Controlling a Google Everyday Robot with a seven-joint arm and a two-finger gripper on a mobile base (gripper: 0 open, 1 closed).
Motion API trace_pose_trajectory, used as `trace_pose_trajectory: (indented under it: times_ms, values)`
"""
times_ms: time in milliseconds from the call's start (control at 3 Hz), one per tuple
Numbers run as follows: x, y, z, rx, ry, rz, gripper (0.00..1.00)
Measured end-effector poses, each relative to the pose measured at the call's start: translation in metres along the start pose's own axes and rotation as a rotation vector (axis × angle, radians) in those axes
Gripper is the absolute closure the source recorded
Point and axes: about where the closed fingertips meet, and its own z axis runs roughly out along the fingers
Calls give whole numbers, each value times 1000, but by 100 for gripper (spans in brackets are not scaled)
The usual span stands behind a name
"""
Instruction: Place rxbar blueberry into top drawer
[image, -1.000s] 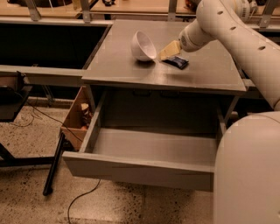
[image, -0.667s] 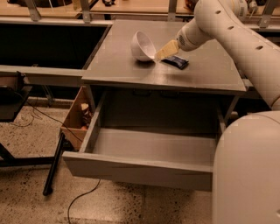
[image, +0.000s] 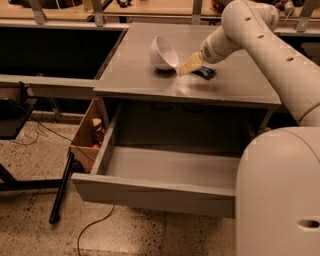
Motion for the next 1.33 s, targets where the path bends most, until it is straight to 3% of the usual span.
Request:
trace_pose_trajectory:
  times_ms: [333, 667, 1000, 1333]
  values:
    - [5, 0, 6, -28, 20, -16, 0]
    - [11, 3, 14, -73, 52, -27, 13]
    - [17, 7, 18, -127, 75, -37, 30]
    - [22, 8, 16, -164, 83, -45, 53]
